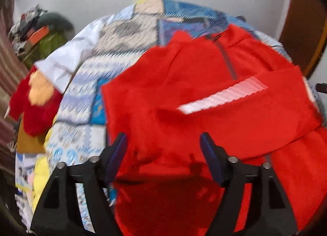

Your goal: Fold large clothes

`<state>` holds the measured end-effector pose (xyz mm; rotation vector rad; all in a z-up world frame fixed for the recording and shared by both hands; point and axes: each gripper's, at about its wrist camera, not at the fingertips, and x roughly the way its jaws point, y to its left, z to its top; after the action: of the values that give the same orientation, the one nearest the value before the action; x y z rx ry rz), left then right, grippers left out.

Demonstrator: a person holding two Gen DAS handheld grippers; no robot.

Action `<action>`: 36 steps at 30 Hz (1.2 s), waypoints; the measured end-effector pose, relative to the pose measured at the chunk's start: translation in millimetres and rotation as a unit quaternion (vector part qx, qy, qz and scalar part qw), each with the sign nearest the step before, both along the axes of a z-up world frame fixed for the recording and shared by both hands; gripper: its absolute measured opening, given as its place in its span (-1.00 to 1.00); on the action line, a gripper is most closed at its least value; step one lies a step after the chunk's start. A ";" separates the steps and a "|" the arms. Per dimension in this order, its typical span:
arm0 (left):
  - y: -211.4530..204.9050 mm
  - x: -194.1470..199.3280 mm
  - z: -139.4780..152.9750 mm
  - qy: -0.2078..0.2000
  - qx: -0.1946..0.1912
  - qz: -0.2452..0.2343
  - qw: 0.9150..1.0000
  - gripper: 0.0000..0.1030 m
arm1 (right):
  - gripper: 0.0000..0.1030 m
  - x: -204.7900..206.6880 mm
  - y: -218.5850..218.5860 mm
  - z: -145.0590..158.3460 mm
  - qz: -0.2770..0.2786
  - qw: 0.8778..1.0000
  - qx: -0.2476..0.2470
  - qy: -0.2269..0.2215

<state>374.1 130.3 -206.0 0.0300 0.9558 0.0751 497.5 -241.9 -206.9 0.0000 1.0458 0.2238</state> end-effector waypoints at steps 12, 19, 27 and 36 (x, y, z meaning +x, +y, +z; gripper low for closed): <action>-11.8 34.1 -84.9 0.076 0.090 0.012 0.993 0.55 | 0.89 -16.3 55.2 -49.3 0.092 0.993 -0.054 0.060; -0.7 27.0 -100.5 0.089 0.102 0.009 0.991 0.16 | 0.89 -29.9 34.7 -46.5 0.088 0.993 -0.037 0.067; -4.3 32.3 -41.1 0.065 0.069 -0.035 0.995 0.32 | 0.89 -21.2 26.8 11.4 0.087 0.996 -0.030 0.009; 4.1 94.0 38.2 -0.010 0.025 -0.052 0.998 0.81 | 0.91 47.8 67.1 48.5 0.111 0.993 0.007 -0.040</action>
<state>468.1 134.4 -167.8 0.1240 0.9300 0.0035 545.3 -174.9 -158.5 -0.1132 0.9645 0.4300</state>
